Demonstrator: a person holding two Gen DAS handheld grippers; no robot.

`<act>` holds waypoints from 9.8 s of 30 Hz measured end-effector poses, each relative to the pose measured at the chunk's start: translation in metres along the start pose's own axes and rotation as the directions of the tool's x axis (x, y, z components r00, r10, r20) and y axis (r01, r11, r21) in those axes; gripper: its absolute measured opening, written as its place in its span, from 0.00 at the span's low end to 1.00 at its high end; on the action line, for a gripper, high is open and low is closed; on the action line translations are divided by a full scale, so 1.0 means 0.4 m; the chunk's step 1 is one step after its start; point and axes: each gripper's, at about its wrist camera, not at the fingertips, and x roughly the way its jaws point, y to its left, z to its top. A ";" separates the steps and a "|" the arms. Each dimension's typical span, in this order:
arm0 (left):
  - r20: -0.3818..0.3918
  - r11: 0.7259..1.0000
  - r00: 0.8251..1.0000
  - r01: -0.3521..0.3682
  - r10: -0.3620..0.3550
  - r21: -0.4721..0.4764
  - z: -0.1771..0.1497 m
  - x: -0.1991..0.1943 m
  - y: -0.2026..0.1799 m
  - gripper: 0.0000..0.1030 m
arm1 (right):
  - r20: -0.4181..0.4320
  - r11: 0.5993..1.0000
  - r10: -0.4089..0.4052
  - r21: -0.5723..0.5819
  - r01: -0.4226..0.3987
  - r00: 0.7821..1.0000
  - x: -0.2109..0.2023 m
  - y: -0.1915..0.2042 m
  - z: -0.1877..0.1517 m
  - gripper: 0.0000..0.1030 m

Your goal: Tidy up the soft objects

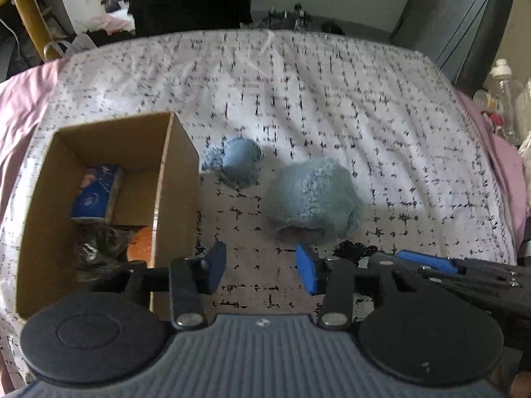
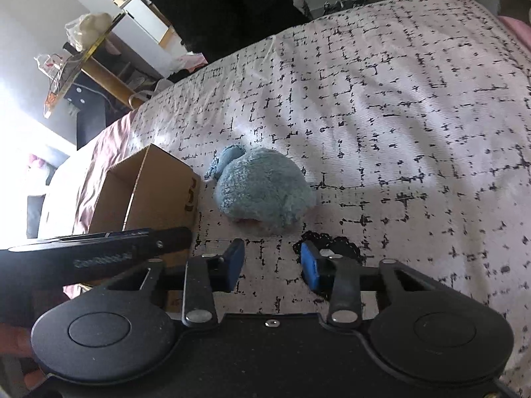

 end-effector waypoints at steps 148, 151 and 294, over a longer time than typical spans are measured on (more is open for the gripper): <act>0.104 0.818 0.970 0.240 -0.218 -0.524 0.025 -0.057 0.521 0.14 | -0.011 0.986 0.120 0.113 -0.118 0.993 0.135 0.445 0.074 0.02; 0.091 0.814 0.970 0.237 -0.224 -0.530 0.033 -0.033 0.525 0.14 | -0.024 0.987 0.110 0.121 -0.107 0.994 0.155 0.439 0.083 0.02; -0.185 0.982 0.966 -0.187 0.183 -0.004 0.252 0.337 -0.006 0.18 | -0.112 0.918 -0.026 0.391 0.068 0.993 0.088 -0.191 -0.039 0.24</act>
